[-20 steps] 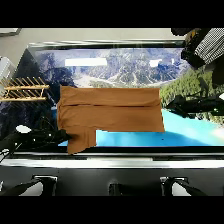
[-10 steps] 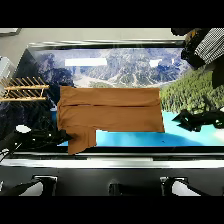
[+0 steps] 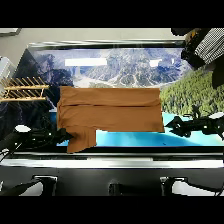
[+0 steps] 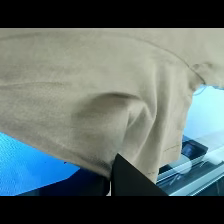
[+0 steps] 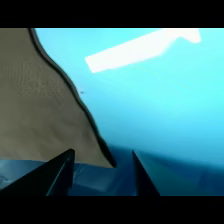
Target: Fold the clothes and pants, and hang the long-sleeved shirts on hangers.
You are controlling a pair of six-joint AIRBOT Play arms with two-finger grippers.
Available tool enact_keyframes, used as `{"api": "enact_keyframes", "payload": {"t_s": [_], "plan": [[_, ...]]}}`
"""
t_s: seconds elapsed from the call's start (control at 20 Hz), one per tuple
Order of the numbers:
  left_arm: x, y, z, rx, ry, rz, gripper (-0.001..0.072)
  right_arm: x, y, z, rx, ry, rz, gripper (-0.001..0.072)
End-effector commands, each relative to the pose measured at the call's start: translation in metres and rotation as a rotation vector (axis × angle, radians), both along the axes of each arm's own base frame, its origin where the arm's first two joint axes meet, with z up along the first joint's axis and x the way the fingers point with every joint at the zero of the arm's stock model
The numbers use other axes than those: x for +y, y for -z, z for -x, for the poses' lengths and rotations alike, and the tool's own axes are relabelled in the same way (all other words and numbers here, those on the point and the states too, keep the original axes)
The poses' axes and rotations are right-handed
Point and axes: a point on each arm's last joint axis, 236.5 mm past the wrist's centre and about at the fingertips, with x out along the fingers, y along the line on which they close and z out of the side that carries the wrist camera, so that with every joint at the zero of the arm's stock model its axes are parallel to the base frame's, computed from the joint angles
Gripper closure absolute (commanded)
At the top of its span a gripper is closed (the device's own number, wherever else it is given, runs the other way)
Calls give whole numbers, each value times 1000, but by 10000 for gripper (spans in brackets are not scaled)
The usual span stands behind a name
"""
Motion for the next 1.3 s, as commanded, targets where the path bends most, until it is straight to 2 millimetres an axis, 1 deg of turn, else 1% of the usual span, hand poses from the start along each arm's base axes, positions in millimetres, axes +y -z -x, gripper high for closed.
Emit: {"api": "enact_keyframes", "payload": {"t_s": [0.0, 0.15, 0.25, 0.3, 0.4, 0.45, 0.5, 0.55, 0.65, 0.7, 0.8, 0.9, 0.95, 1.0, 1.05, 1.15, 1.25], "plan": [[-1, -1, -1, -3, -5, 5, 693, 8, 4, 2, 10, -14, -47, 286], [0, -1, -2, -4, -7, 3, 693, 16, 0, 9, 43, -20, -87, 288], [0, -1, -2, -5, -7, 3, 693, 18, 1, 12, 54, -17, -95, 290], [0, -1, -2, -5, -7, 3, 693, 21, 3, 14, 58, -9, -106, 295], [0, -1, -2, -5, -8, 2, 693, 30, 14, 23, 79, -25, -95, 299], [0, -1, -2, -5, -8, 2, 693, 33, 18, 22, 73, -39, -73, 342], [0, -1, -2, -5, -7, 3, 693, 35, 21, 15, 52, -41, -45, 387], [0, -1, -2, -5, -7, 3, 693, 34, 22, 6, 21, -31, -18, 411], [0, -1, -2, -4, -7, 3, 694, 29, 22, -9, -25, 3, 29, 415], [0, -1, -2, -4, -7, 3, 693, 29, 19, -12, -35, 17, 25, 414], [0, -1, -2, -5, -7, 3, 693, 29, 15, -13, -44, 15, 24, 414], [0, -1, -2, -5, -7, 3, 693, 28, 15, -11, -46, 6, 37, 415], [0, -1, -2, -4, -7, 3, 693, 28, 14, -11, -44, 4, 35, 431], [0, -1, -2, -5, -7, 3, 693, 32, 13, -8, -42, -15, 21, 564], [0, -2, -3, -7, -5, 4, 694, 37, 9, -4, -47, -50, -1, 676], [-2, -14, -9, -25, 14, 18, 694, 46, -6, 3, -66, -105, -29, 678], [0, -34, -20, -44, 26, 46, 694, 49, -27, 6, -103, -127, -27, 678]]}}
